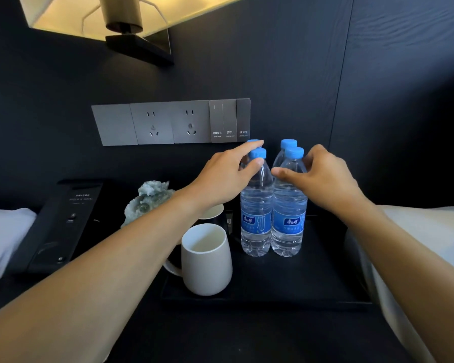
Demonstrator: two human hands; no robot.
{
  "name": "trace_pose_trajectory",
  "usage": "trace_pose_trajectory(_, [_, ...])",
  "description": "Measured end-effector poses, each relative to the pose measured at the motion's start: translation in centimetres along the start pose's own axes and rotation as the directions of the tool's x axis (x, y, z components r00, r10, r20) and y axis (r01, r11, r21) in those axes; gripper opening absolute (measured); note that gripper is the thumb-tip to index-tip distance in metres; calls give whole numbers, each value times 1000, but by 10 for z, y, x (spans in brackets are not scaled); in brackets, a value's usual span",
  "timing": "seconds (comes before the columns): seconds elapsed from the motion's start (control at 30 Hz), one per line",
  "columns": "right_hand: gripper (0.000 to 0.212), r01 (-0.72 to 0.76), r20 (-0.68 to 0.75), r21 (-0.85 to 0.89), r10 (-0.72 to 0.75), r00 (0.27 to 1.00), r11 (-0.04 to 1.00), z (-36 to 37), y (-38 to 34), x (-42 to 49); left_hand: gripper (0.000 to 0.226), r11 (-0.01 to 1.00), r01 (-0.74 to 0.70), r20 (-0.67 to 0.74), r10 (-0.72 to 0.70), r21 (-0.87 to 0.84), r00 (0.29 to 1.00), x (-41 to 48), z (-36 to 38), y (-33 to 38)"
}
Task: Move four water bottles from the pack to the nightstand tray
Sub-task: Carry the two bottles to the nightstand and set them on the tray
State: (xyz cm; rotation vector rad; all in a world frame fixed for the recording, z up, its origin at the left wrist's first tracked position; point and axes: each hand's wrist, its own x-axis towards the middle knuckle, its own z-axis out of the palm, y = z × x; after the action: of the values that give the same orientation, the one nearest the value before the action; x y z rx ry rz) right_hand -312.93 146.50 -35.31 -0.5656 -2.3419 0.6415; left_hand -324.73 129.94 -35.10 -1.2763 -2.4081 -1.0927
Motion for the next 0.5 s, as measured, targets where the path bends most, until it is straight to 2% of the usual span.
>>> trace_pose_trajectory(0.1, [73, 14, 25, 6, -14, 1000, 1000, -2, 0, 0, 47, 1000, -7, 19, 8, -20, 1000, -1, -1, -2])
trace_pose_trajectory(0.2, [58, 40, 87, 90, -48, 995, 995, -4, 5, 0, 44, 1000, -12, 27, 13, -28, 1000, -2, -2, -2])
trace_pose_trajectory(0.3, [45, 81, 63, 89, -87, 994, 993, -3, 8, 1, 40, 998, 1, 30, 1, -60, 1000, -3, -1, 0])
trace_pose_trajectory(0.5, [62, 26, -25, 68, -24, 999, 997, 5, 5, -2, 38, 994, 20, 29, -16, -110, 999, -4, 0, 0])
